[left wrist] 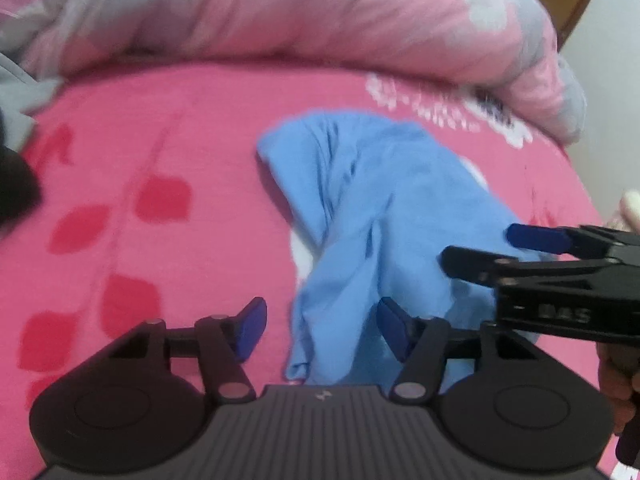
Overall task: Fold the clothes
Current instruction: 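Grasp the blue T-shirt fabric with the left and right grippers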
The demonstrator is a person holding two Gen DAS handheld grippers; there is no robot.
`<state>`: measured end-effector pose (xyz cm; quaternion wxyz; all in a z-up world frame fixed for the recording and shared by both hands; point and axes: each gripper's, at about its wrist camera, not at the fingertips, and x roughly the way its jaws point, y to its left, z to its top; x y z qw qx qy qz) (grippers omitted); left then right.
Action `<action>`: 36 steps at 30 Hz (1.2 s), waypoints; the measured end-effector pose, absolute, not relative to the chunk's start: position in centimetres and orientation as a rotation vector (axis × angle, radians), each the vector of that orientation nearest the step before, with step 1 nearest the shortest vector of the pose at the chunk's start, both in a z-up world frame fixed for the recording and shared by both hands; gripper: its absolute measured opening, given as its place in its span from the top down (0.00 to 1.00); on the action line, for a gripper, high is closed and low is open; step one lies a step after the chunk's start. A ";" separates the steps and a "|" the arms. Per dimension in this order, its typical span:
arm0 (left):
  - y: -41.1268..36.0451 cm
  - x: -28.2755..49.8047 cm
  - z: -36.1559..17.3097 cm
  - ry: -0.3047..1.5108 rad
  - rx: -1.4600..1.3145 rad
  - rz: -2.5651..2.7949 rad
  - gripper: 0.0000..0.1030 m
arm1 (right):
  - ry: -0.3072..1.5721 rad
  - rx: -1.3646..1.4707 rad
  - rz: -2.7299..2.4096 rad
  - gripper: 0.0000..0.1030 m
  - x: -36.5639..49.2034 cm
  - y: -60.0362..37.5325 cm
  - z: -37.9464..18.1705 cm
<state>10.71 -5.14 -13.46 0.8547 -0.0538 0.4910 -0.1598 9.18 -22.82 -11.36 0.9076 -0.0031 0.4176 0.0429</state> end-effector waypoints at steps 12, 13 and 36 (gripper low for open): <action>-7.1 8.1 -11.8 0.981 -0.069 -0.433 0.93 | 0.905 0.141 0.132 0.93 7.9 -25.2 -10.9; -7.0 7.5 -11.0 0.963 -0.068 -0.455 0.93 | 0.897 0.161 0.138 0.94 7.5 -25.5 -10.5; 2.1 -10.3 -9.7 1.283 0.031 -0.670 0.94 | 1.258 0.398 0.425 0.91 -9.4 -18.8 -10.1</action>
